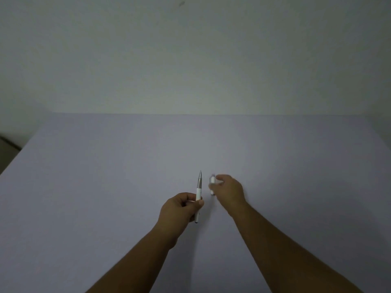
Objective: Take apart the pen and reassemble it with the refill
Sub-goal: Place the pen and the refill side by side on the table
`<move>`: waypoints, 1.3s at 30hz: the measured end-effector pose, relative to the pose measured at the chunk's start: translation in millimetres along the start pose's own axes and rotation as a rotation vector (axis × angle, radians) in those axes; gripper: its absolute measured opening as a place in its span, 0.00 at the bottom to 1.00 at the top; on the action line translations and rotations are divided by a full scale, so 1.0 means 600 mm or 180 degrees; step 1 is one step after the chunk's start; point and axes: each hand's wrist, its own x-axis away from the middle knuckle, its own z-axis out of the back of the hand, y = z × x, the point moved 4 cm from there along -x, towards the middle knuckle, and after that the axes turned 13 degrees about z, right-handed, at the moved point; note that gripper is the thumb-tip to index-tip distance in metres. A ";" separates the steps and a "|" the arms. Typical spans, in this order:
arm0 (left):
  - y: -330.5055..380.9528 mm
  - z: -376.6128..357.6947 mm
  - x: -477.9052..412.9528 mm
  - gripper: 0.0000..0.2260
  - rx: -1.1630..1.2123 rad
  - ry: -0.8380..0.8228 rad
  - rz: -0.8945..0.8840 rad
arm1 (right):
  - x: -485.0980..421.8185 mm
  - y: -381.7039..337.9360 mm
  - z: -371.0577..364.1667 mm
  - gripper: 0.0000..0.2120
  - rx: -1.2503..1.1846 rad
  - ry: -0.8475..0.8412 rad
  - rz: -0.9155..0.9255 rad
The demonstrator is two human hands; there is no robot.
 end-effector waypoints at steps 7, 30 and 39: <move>0.022 -0.015 0.018 0.02 -0.0252 -0.0008 -0.0093 | 0.002 -0.100 0.061 0.05 -0.2232 -0.0052 0.0140; 0.047 -0.045 0.071 0.04 -0.0512 0.0095 -0.0478 | 0.062 -0.107 0.101 0.02 -0.1421 -0.0695 0.0499; 0.048 -0.053 0.058 0.07 -0.0990 0.0532 -0.0715 | 0.051 -0.093 0.089 0.05 -0.1230 -0.0721 0.0330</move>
